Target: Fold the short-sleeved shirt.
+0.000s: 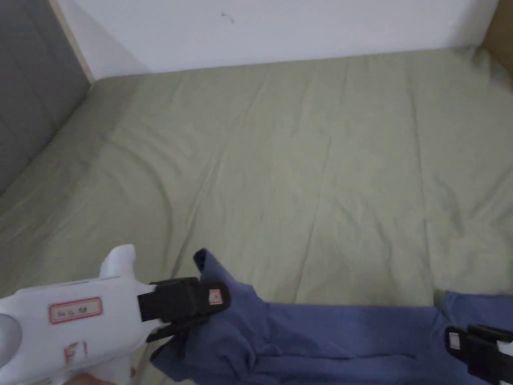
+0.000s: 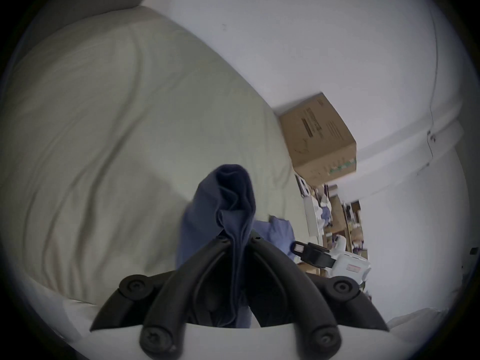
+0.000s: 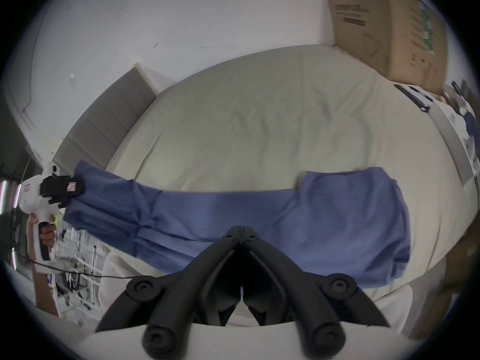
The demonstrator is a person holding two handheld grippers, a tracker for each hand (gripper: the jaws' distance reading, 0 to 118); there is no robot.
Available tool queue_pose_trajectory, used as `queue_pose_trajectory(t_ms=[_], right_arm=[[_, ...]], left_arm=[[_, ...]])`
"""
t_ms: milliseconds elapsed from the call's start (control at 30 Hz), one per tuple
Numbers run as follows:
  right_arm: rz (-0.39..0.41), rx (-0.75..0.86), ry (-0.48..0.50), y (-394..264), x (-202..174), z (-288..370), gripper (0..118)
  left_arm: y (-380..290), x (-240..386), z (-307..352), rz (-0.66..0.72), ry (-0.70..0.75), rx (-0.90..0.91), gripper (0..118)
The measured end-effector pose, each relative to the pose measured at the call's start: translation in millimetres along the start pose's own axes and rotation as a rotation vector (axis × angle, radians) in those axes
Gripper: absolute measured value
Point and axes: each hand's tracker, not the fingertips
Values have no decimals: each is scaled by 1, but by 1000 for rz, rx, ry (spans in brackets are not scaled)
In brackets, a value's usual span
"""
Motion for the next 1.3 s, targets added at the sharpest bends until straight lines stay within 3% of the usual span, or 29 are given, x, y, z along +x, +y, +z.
queue_pose_trajectory(t_ms=[167, 300, 400, 433, 467, 500, 533, 567, 667, 767, 800, 833, 867, 900, 933, 1033, 1233, 1300], right_arm=[[-117, 55, -24, -9, 46, 23, 0], [-162, 90, -128, -20, 81, 40, 0], [-215, 94, -147, -28, 103, 50, 0], [-230, 95, -142, -31, 109, 52, 0], [-240, 92, -142, -33, 113, 55, 0], [-245, 93, -145, -34, 115, 57, 0], [-243, 96, -150, -36, 116, 59, 0], [-240, 100, -156, -37, 116, 61, 0], [-223, 103, -157, -37, 113, 61, 0], [-209, 101, -143, -35, 108, 55, 0], [-205, 102, -139, -34, 105, 53, 0], [-201, 99, -131, -34, 103, 50, 0], [-193, 97, -120, -33, 100, 47, 0], [-186, 95, -111, -32, 97, 45, 0], [-176, 92, -102, -32, 94, 44, 0], [-138, 89, -93, -31, 84, 41, 0], [-117, 72, -84, -37, 84, 42, 0], [-113, 64, -119, -39, 89, 45, 0]], left_arm=[[-12, 50, -88, -35, -102, -155, 6], [-28, 70, -169, -116, -73, -314, 6], [-34, 73, -211, -160, -63, -355, 9], [-35, 69, -220, -147, -63, -355, 18], [-36, 66, -226, -145, -64, -360, 40], [-37, 65, -229, -151, -52, -365, 78], [-38, 63, -228, -151, -39, -365, 100], [-37, 62, -221, -151, -40, -347, 107], [-28, 51, -197, -135, -27, -275, 107], [-21, 36, -171, -108, 58, -240, 104], [-22, 27, -164, -90, 86, -222, 92], [-22, 25, -158, -75, 105, -207, 74], [-25, 19, -156, -66, 121, -207, 48], [-29, 13, -156, -51, 151, -194, 14], [-33, 11, -159, -45, 178, -189, 6], [-47, 16, -174, -104, 190, -226, 3], [-70, 55, -229, -185, 71, -323, 3], [-81, 69, -257, -216, 99, -410, 3]])
